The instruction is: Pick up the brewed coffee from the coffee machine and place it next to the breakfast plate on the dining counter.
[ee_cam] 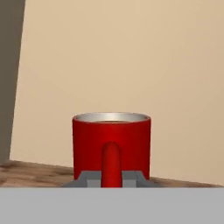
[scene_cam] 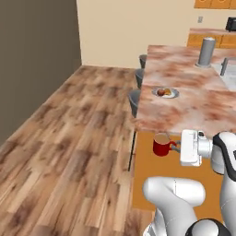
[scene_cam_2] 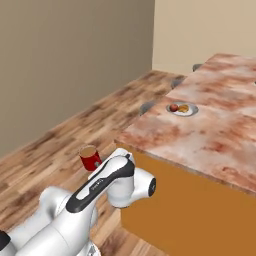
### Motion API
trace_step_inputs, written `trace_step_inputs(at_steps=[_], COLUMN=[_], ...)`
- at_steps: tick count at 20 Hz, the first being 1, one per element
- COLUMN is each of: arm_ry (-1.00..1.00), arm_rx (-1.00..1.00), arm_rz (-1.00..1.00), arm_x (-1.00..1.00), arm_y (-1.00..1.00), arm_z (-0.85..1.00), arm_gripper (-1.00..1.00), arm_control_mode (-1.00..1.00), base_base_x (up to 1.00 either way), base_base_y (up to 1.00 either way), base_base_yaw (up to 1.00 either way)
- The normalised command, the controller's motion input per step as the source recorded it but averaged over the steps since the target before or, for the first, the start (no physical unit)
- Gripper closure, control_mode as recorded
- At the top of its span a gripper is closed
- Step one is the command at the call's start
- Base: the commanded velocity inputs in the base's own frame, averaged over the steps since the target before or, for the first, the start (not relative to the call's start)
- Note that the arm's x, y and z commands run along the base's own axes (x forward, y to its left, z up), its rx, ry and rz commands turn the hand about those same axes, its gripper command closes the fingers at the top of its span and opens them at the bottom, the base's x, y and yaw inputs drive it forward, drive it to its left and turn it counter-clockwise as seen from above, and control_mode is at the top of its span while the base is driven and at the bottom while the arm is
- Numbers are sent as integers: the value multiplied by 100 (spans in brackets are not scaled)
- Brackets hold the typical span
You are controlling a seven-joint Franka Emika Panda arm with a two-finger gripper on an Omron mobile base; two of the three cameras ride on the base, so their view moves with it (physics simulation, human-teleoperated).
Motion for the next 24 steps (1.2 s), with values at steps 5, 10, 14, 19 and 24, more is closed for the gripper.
trace_step_inputs(at_steps=[5, 10, 14, 19, 24], arm_ry=[0, 0, 0, 0, 0], arm_rx=[0, 0, 0, 0, 0], arm_rz=[0, 0, 0, 0, 0], arm_x=[0, 0, 0, 0, 0], arm_y=[0, 0, 0, 0, 0], arm_z=[0, 0, 0, 0, 0], arm_gripper=[100, 100, 100, 100, 100], arm_control_mode=[100, 100, 100, 100, 100], base_base_x=[61, 63, 65, 59, 49], base_base_y=[100, 100, 100, 99, 91], base_base_yaw=[-55, -59, -61, -63, -69])
